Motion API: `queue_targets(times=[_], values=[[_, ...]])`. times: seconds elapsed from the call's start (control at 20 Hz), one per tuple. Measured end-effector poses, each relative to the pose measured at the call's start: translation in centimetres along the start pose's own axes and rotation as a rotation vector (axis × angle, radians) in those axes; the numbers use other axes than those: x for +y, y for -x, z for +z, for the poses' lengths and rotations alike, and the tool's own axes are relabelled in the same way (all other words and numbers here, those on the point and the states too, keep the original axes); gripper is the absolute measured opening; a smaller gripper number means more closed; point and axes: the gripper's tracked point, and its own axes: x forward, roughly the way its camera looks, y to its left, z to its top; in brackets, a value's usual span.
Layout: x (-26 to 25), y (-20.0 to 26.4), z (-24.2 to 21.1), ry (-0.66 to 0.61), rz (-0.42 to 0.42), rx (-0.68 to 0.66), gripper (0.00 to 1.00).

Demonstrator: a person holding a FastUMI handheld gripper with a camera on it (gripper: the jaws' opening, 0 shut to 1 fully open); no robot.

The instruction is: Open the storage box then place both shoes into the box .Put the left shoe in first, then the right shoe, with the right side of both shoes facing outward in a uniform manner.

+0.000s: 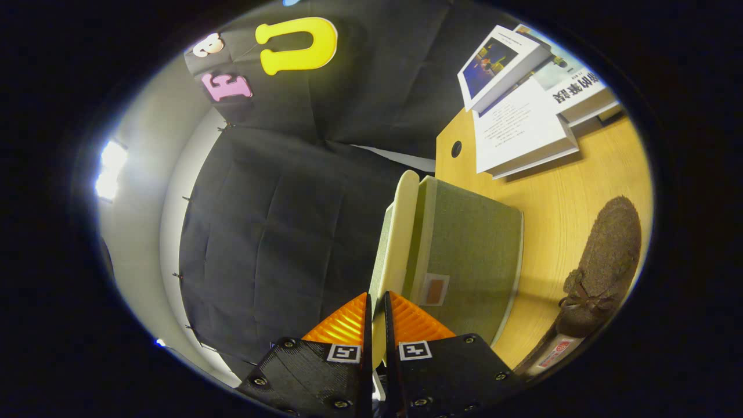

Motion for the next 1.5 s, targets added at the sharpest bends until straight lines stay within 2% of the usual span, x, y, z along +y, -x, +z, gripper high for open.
queue_targets(times=[0.1,0.2,0.4,0.5,0.65,0.8,1.0,1.25,1.5], values=[[-1.7,-0.2,-0.3,0.04,-0.081,0.028,0.09],[-2.4,-0.6,-0.6,0.022,-0.094,0.035,0.1],[-3.2,-1.3,-0.6,-0.091,-0.072,0.022,0.1],[-3.0,-1.7,-0.3,-0.072,-0.059,0.023,0.09],[-0.8,-1.7,-0.8,-0.022,-0.017,0.054,0.09],[1.7,-2.2,-0.5,0.007,-0.004,0.079,0.09],[6.6,-3.6,0.4,0.111,0.014,0.105,0.1],[12.0,-8.1,1.1,0.203,0.036,0.142,0.1],[15.5,-14.6,0.8,0.276,0.042,0.185,0.13]])
